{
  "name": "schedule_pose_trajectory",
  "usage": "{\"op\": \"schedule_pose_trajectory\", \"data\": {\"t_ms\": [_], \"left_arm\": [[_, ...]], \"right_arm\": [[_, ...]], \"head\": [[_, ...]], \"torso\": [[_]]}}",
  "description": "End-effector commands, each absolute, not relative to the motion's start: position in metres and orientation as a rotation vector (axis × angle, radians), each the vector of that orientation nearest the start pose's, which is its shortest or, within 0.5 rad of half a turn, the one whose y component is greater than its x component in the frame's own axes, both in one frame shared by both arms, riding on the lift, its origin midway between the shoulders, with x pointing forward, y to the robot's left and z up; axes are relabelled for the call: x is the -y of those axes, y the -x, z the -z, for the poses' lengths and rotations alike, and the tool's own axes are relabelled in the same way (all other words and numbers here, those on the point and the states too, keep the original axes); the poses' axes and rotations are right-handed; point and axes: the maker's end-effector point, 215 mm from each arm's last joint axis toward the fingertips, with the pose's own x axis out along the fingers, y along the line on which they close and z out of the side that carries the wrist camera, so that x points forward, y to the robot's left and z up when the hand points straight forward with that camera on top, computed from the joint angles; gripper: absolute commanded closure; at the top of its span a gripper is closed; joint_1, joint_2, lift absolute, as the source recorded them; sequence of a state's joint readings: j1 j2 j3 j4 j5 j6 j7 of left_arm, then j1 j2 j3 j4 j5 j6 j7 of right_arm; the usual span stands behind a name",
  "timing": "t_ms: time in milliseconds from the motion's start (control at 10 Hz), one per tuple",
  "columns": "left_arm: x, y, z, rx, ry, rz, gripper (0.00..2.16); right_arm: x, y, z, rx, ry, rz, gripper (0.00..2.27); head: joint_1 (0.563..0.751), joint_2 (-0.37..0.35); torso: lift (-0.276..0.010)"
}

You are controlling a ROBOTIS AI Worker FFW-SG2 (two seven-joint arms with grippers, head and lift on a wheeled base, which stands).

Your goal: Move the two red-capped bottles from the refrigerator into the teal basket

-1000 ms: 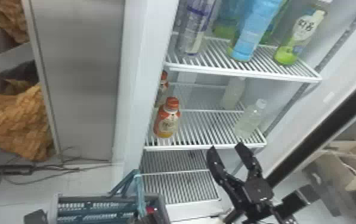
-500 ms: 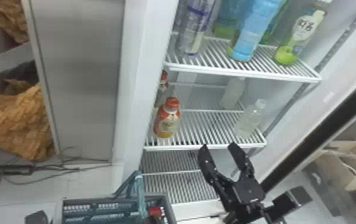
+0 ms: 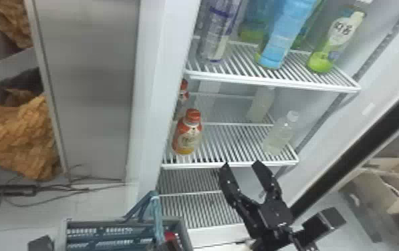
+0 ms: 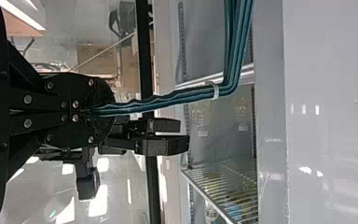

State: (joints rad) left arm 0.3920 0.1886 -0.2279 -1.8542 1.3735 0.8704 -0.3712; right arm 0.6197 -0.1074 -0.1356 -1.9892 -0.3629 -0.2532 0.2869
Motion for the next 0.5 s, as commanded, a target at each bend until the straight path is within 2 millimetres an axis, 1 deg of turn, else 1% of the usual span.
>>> {"op": "schedule_pose_trajectory", "data": {"t_ms": [0,400], "left_arm": [[0.0640,-0.2771,0.3767,-0.832,1.350,0.988,1.15],[0.0663,-0.2762,0.3743,-0.833,1.355,0.996,1.15]], "right_arm": [[0.2699,-0.3991,0.3234,0.098,-0.175,-0.163,0.21],[0.2677,-0.3998,0.3246,0.095,-0.176,-0.170,0.21]], "head": [[0.695,-0.350],[0.695,-0.350]], "torso": [[-0.228],[-0.228]]}}
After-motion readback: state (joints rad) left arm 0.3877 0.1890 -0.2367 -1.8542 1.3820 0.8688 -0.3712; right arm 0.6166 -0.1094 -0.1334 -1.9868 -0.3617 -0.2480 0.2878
